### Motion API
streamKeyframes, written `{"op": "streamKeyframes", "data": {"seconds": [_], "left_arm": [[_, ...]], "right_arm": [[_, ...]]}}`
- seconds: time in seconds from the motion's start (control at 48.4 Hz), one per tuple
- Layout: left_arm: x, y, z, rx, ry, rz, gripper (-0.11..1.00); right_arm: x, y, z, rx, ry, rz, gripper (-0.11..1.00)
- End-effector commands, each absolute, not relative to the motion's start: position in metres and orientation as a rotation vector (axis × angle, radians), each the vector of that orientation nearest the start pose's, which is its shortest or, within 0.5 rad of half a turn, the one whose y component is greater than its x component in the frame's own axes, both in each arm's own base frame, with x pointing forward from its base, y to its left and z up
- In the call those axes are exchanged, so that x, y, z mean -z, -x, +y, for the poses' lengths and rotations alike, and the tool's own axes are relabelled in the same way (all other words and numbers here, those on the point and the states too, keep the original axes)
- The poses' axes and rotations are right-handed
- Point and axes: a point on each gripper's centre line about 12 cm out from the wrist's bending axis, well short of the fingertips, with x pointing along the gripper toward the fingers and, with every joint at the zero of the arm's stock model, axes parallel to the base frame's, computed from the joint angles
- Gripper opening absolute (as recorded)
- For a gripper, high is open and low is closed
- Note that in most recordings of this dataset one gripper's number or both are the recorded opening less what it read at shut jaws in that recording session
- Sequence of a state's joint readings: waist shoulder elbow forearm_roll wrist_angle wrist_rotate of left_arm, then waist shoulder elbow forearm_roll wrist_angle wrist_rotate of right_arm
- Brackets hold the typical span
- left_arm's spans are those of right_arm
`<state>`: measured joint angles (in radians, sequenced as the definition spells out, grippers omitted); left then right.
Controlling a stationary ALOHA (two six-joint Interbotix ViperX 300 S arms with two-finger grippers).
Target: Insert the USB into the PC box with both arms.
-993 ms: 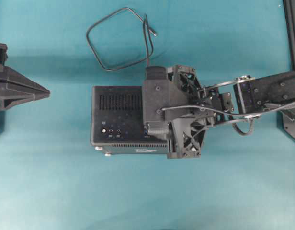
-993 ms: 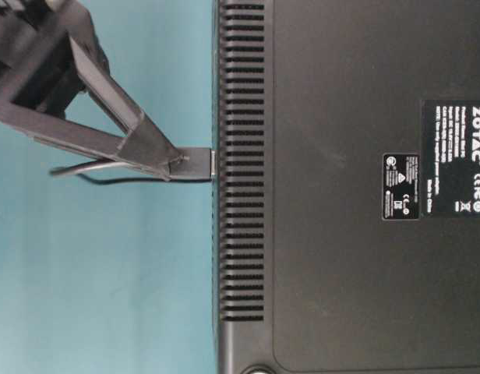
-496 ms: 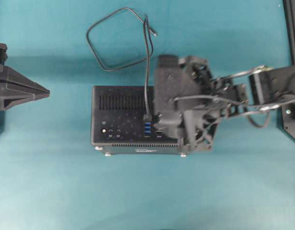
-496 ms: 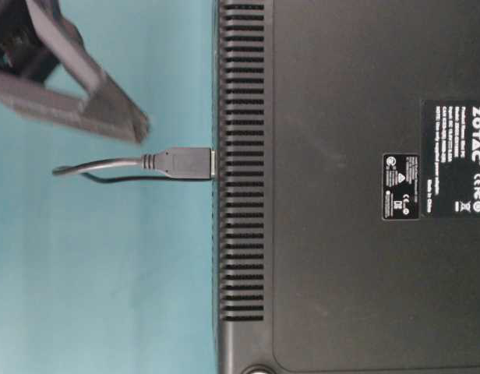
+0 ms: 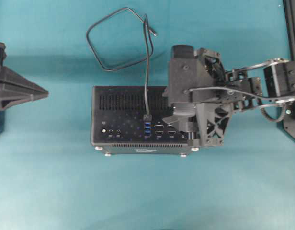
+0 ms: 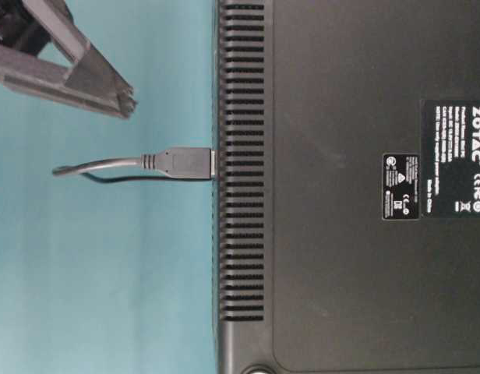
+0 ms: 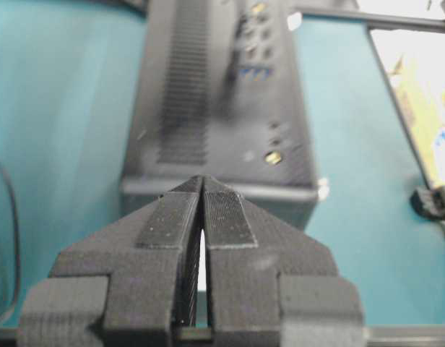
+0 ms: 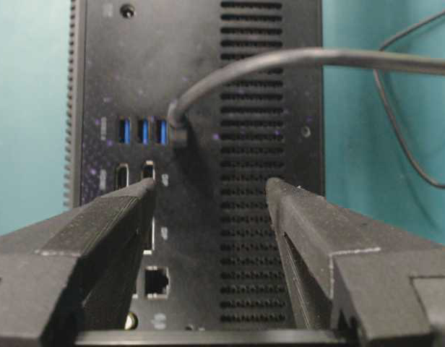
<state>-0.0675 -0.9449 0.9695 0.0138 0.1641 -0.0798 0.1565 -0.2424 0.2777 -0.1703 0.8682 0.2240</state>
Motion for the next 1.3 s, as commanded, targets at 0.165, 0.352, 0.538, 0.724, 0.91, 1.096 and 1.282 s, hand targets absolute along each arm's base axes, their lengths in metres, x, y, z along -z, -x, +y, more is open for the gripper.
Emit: {"op": "streamKeyframes", "data": {"seconds": [0.165,0.352,0.538,0.724,0.91,1.096,1.282], "left_arm": [[-0.341,-0.210,-0.016,0.073,0.051,0.142,0.00],[-0.342,-0.210,-0.019,0.086,0.046,0.139,0.00],[-0.342,-0.210,-0.019,0.090,-0.014,0.136,0.00],[-0.342,-0.209,-0.019,0.092,-0.040,0.132,0.00],[-0.340,-0.209,-0.019,0.092,-0.038,0.136,0.00],[-0.337,-0.209,-0.019,0.092,-0.040,0.127,0.00],[-0.339,-0.209,-0.019,0.093,-0.052,0.090,0.00]], "right_arm": [[-0.348,-0.349,0.037,0.030,-0.001,0.815,0.69],[-0.353,-0.348,0.036,0.028,-0.004,0.787,0.69],[-0.357,-0.343,0.035,0.027,-0.006,0.773,0.69],[-0.358,-0.334,0.034,0.027,-0.008,0.767,0.69],[-0.360,-0.319,0.030,0.030,-0.013,0.754,0.69],[-0.364,-0.306,0.029,0.024,-0.017,0.715,0.69],[-0.370,-0.298,0.028,0.009,-0.024,0.637,0.69]]}}
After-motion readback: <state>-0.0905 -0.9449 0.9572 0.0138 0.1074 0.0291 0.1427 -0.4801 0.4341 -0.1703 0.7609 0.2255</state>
